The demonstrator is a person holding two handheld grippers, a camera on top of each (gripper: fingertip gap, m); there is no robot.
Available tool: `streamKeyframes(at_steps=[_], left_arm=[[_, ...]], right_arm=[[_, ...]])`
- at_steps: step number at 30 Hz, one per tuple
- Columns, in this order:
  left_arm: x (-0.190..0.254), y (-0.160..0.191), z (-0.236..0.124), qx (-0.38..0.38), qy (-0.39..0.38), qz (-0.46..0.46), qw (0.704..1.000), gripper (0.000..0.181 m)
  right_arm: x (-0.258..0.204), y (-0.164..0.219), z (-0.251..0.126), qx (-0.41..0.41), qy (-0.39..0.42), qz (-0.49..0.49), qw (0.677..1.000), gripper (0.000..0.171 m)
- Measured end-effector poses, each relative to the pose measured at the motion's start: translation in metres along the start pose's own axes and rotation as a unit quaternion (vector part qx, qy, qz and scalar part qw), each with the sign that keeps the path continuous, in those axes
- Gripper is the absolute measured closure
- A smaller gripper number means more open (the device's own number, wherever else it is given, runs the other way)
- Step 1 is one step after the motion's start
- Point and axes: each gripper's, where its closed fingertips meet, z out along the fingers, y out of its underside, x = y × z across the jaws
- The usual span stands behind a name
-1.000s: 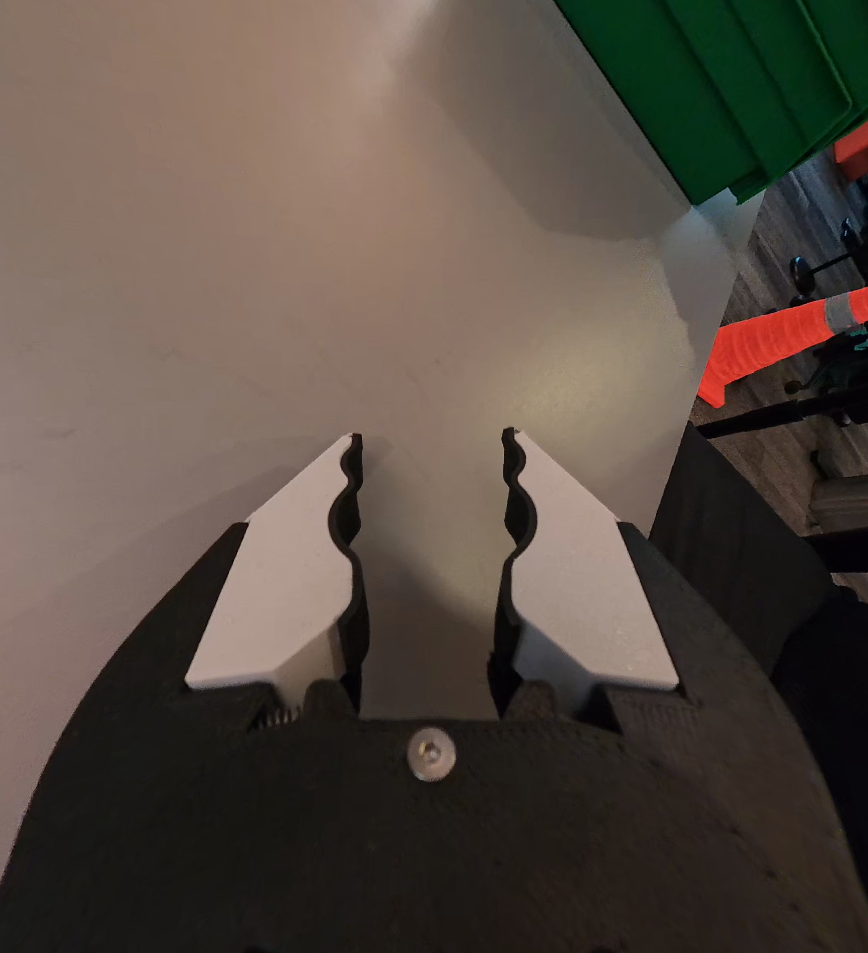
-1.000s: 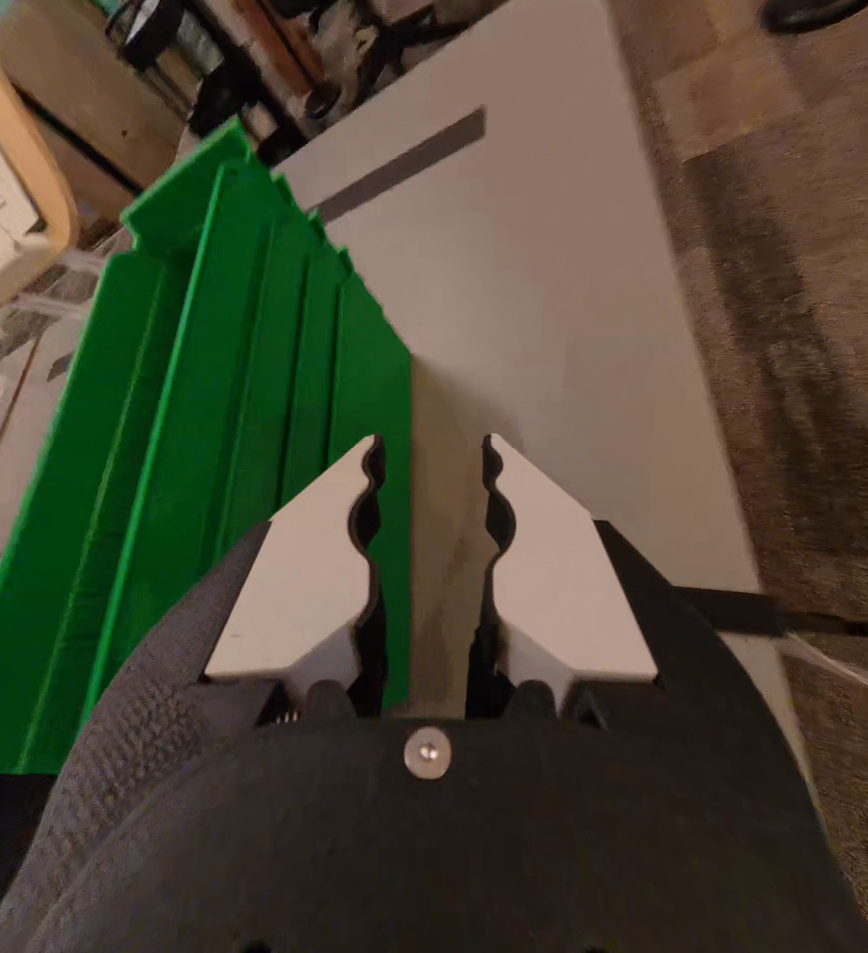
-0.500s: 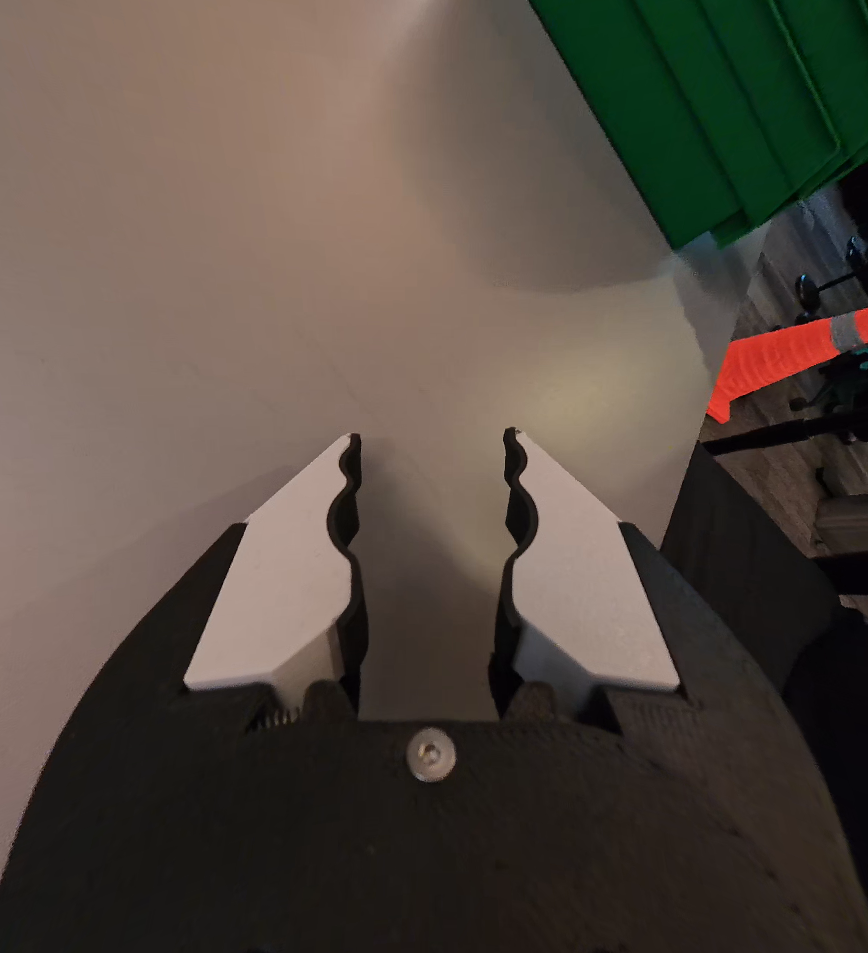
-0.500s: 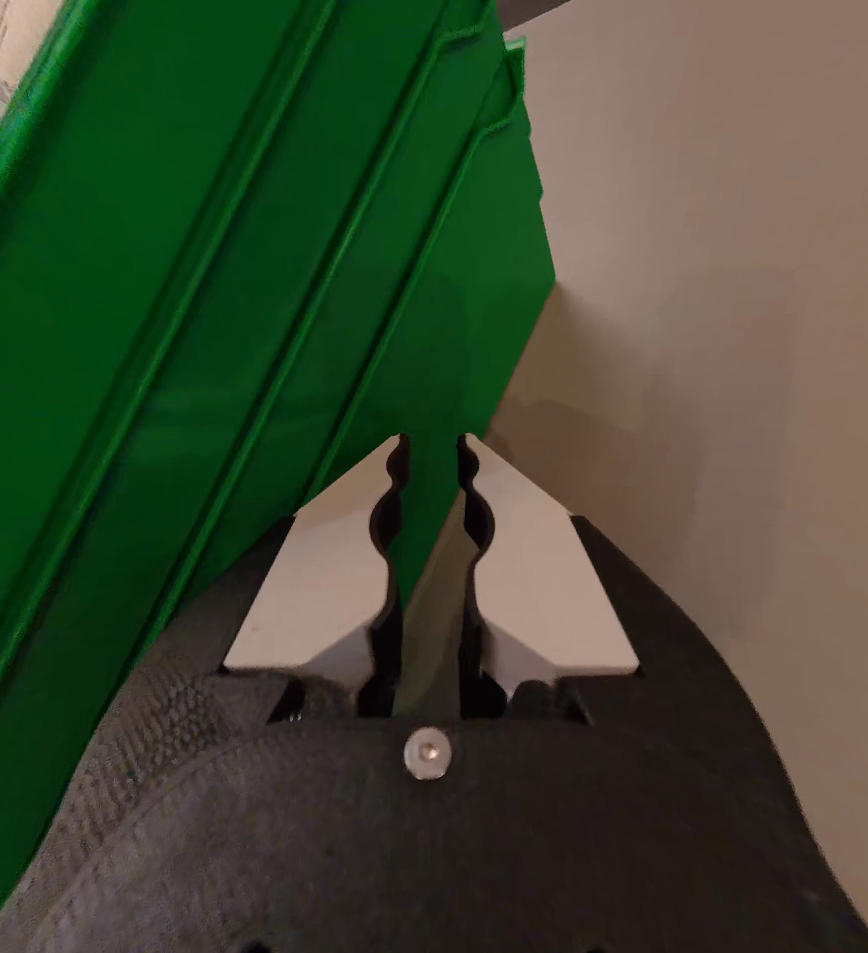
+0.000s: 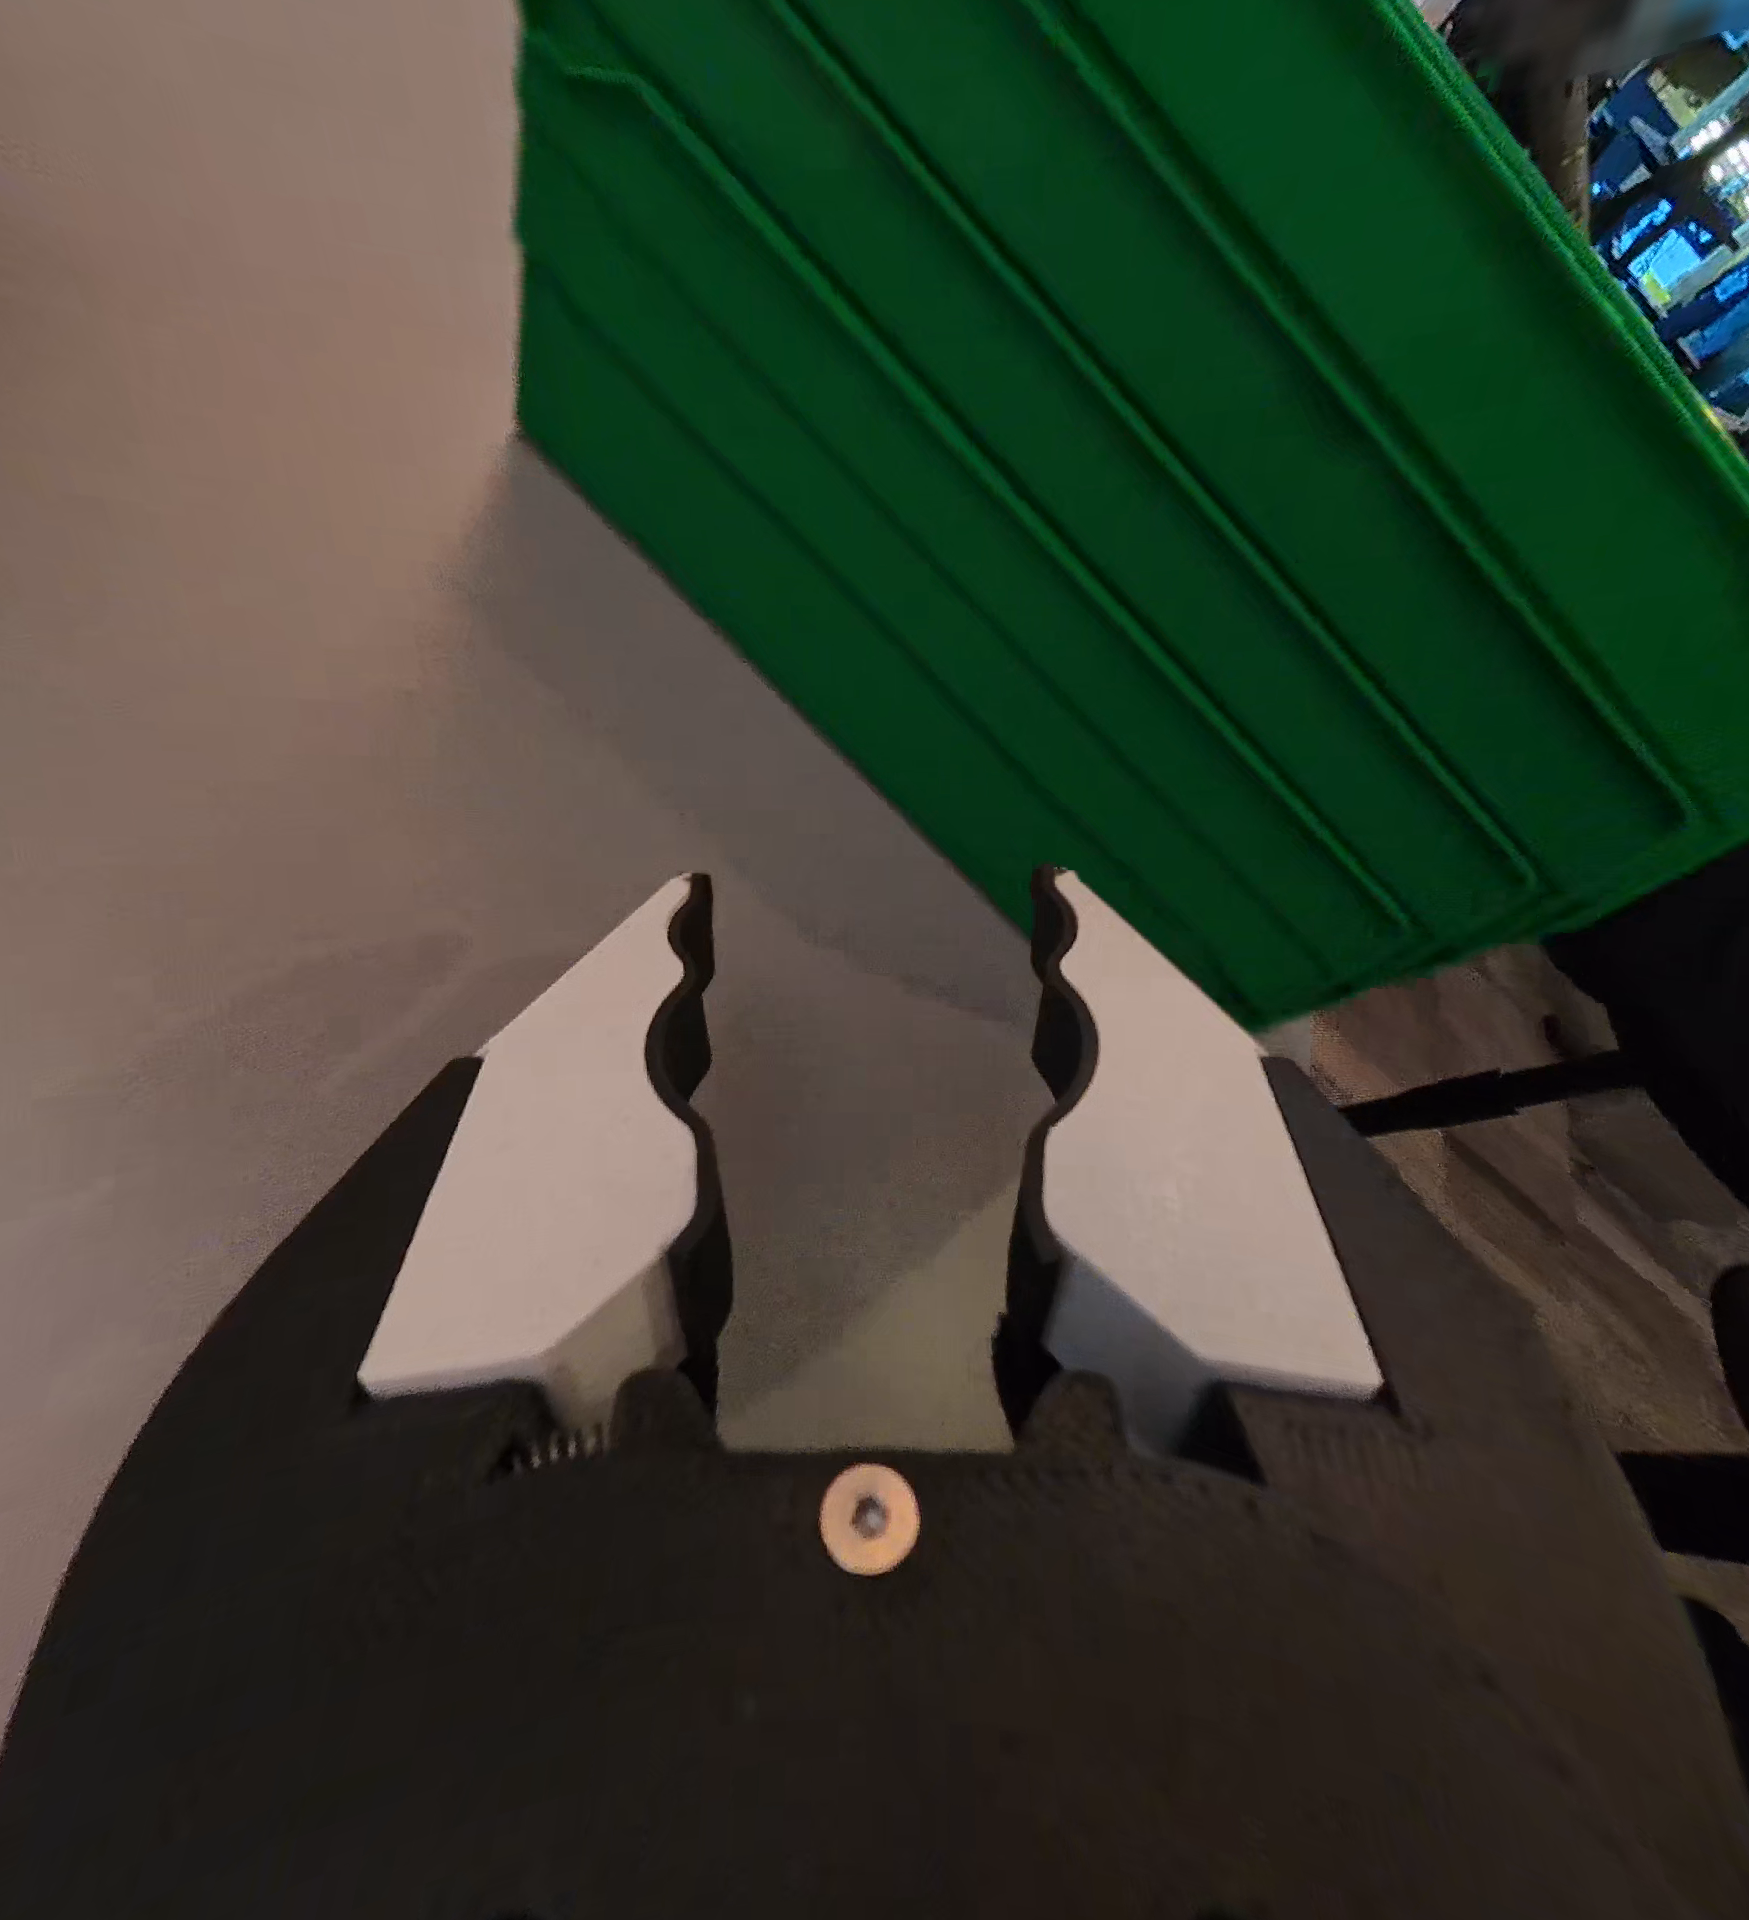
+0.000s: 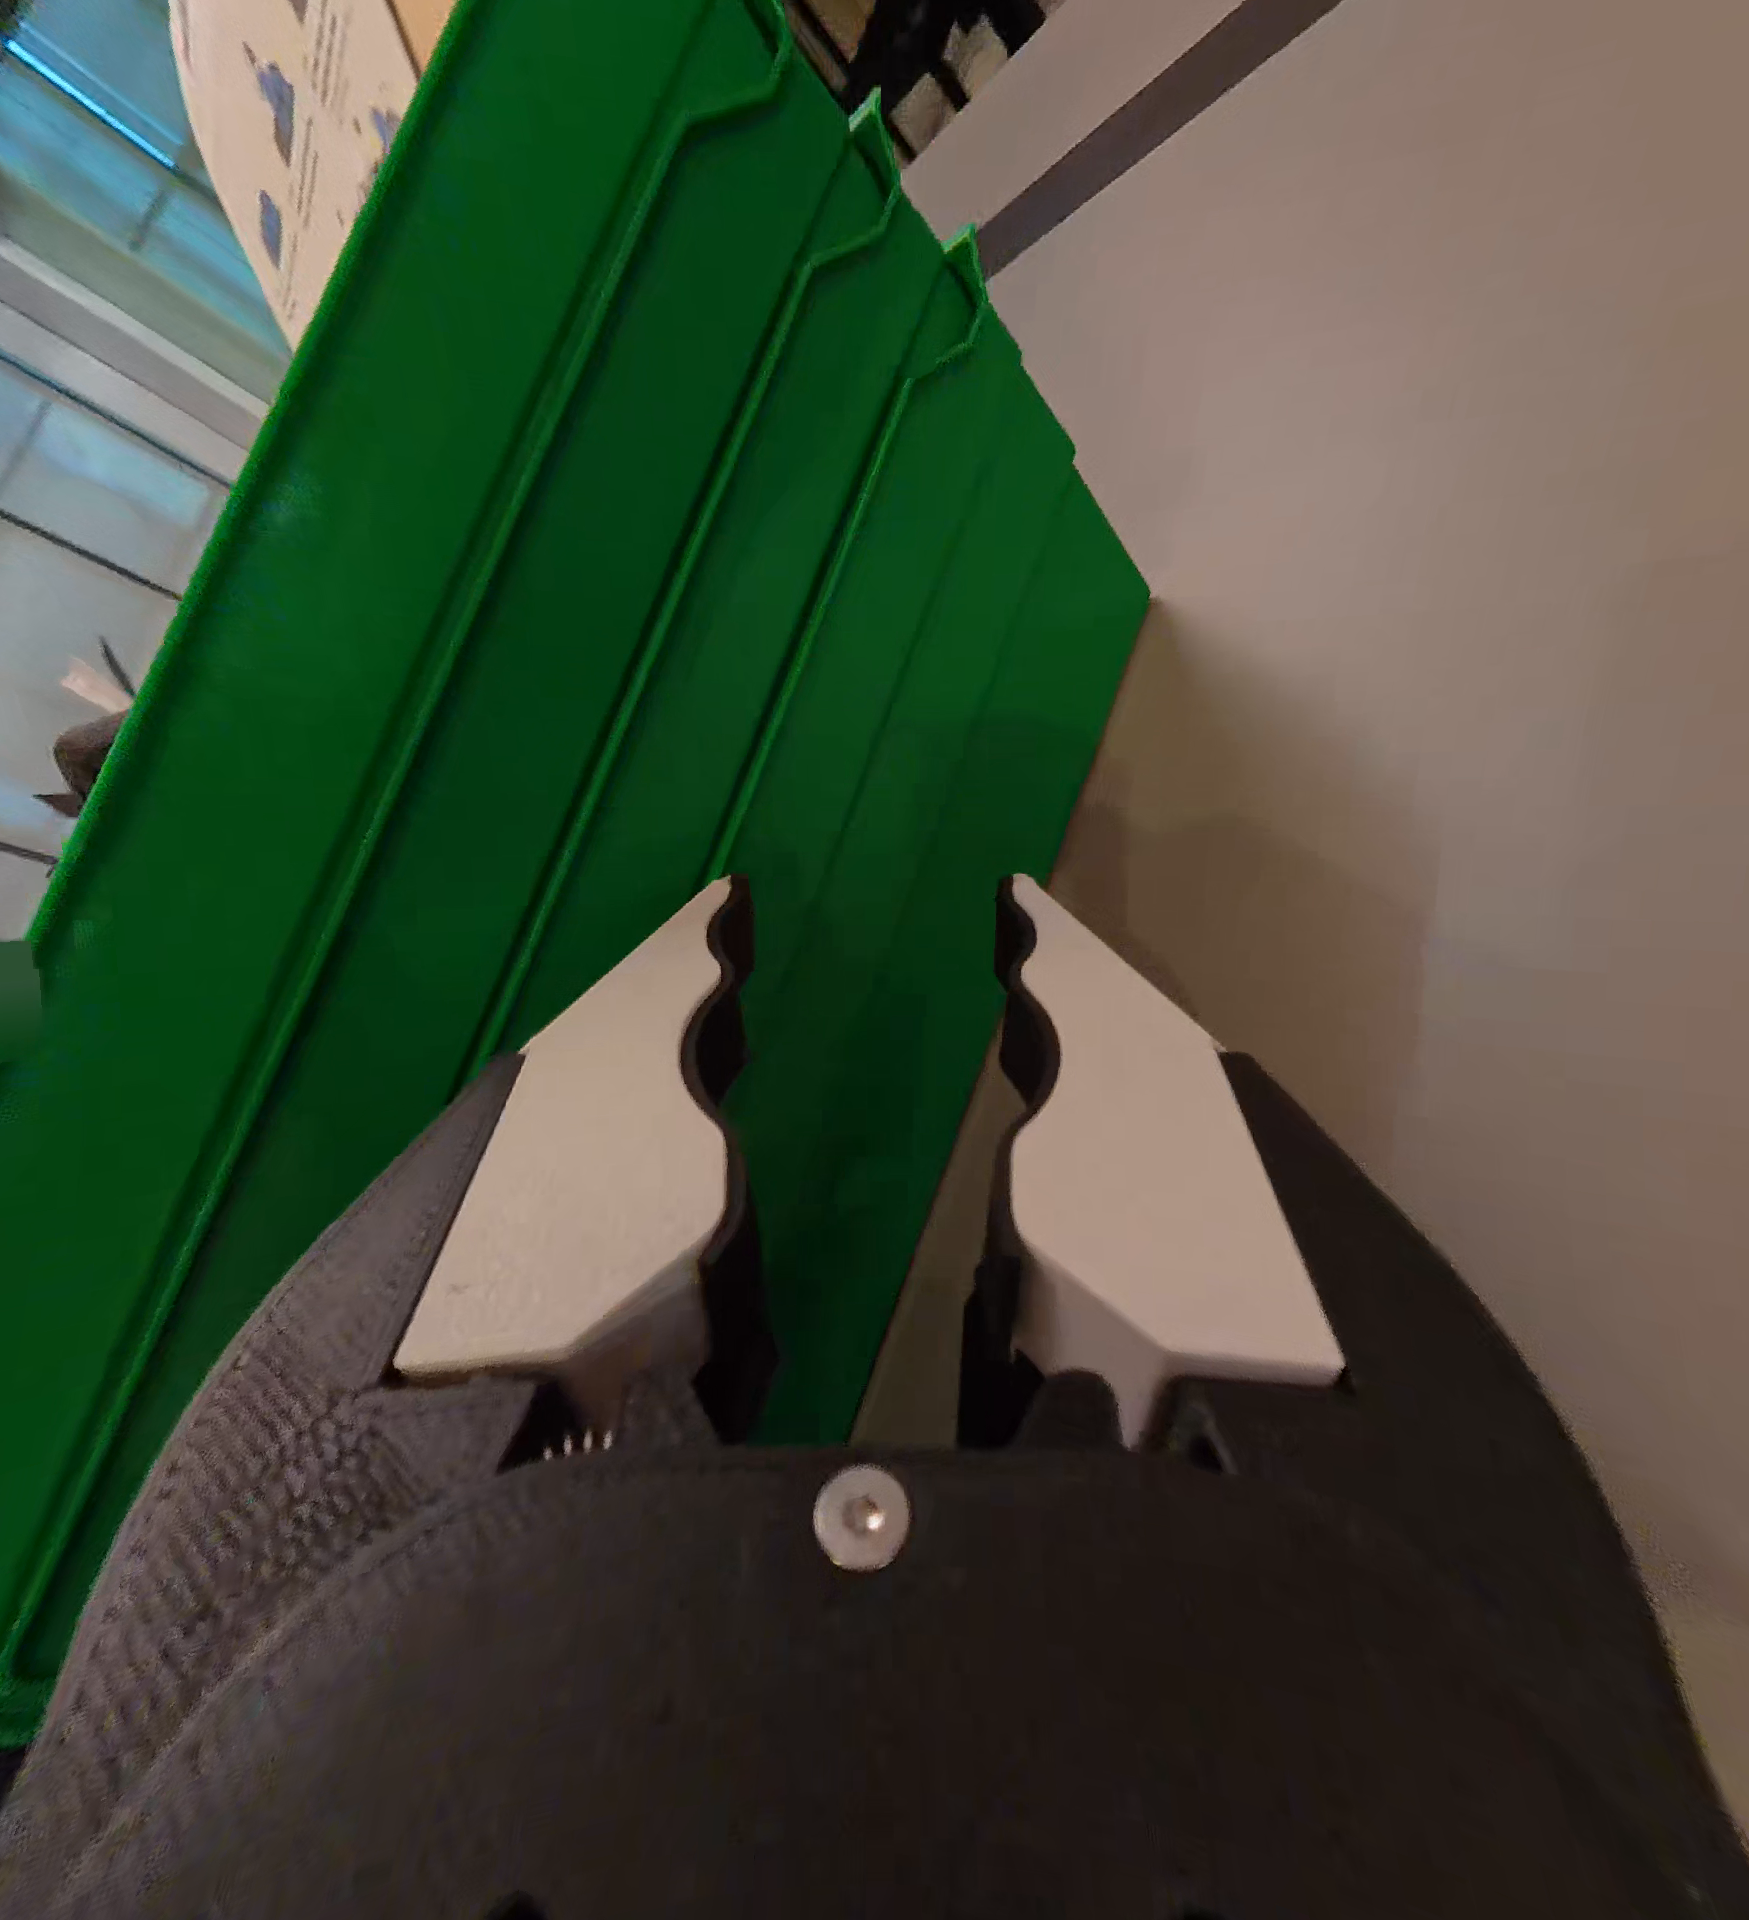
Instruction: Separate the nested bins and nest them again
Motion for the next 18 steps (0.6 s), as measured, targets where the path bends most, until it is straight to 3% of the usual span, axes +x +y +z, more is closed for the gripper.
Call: streamKeyframes(at_steps=[3,7,18], left_arm=[[0.012,-0.004,0.013,0.004,0.006,0.009,1.000,0.121],[0.012,0.005,0.004,0.002,0.006,0.006,1.000,0.121],[-0.029,0.025,-0.085,0.037,-0.062,-0.014,0.997,0.138]], right_arm=[[-0.014,0.014,0.009,-0.018,-0.017,-0.002,1.000,0.121],[-0.037,0.037,0.025,-0.061,-0.047,-0.011,0.997,0.113],[-0.114,0.089,0.086,-0.139,-0.093,-0.048,0.985,0.122]])
